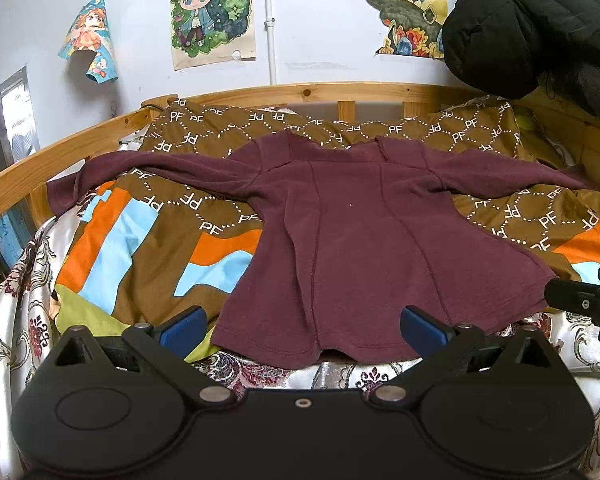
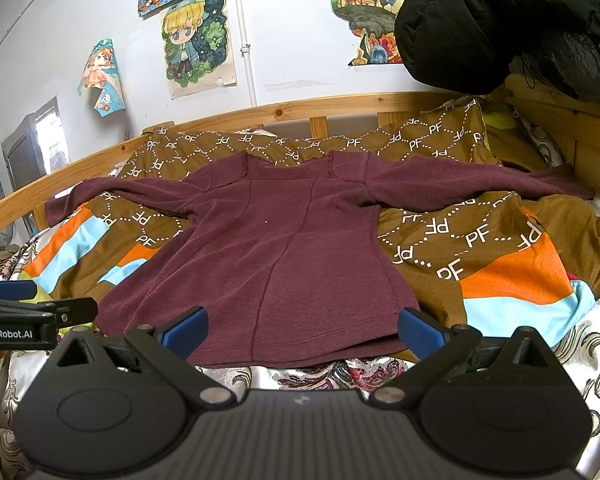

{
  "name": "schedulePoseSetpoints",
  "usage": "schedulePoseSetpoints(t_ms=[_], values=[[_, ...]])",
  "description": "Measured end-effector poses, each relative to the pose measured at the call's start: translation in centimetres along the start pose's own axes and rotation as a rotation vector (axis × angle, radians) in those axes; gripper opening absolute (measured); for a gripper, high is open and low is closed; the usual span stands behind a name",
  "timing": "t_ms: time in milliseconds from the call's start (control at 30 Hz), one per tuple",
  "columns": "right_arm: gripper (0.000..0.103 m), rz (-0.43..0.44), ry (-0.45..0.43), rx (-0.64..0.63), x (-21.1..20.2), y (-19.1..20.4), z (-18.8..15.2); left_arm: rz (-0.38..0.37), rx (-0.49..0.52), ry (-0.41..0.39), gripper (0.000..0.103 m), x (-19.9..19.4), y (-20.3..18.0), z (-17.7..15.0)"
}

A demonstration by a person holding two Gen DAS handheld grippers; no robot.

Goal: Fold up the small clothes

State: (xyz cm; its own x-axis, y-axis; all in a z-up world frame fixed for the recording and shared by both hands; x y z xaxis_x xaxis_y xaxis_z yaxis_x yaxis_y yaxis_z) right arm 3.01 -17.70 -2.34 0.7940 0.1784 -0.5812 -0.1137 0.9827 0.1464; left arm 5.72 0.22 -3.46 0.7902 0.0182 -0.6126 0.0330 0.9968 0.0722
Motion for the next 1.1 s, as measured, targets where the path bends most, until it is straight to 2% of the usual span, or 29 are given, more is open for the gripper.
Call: schedulePoseSetpoints(t_ms=[167,867,967,1100], values=[[0.103,0.000,0.000,0.001,0.0,0.0,0.0,0.000,-0.004,0.000,0.102,0.1,1.0,-0.7],[0.103,-0.018,0.026,0.019,0.0,0.0,-0.2,0.008,0.010,0.020,0.102,0.1,0.6,-0.9],[0.103,-0.049,0.053,0.043,0.0,-0.4,-0.1,0.008,0.000,0.050,0.102,0.7,0.7,-1.0],[0.103,-0.095,0.094,0.081,0.4,-1.3,0.2,-0.021,-0.068,0.117,0.102,2.0,1.2,-0.3]])
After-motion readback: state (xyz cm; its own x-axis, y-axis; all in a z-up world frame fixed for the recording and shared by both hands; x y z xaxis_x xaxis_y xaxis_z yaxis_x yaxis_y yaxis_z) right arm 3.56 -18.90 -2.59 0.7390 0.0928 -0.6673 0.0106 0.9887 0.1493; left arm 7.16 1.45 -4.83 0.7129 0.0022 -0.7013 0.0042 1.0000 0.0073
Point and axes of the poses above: each gripper's, at about its wrist camera, not at the fingertips, and x roughly the way its jaws point, y to its left, z to its top, the point moved 6 cm from there along x, roughly the way its jaws point, and after that the axes turned 7 degrees about y, right-handed, at the moved point
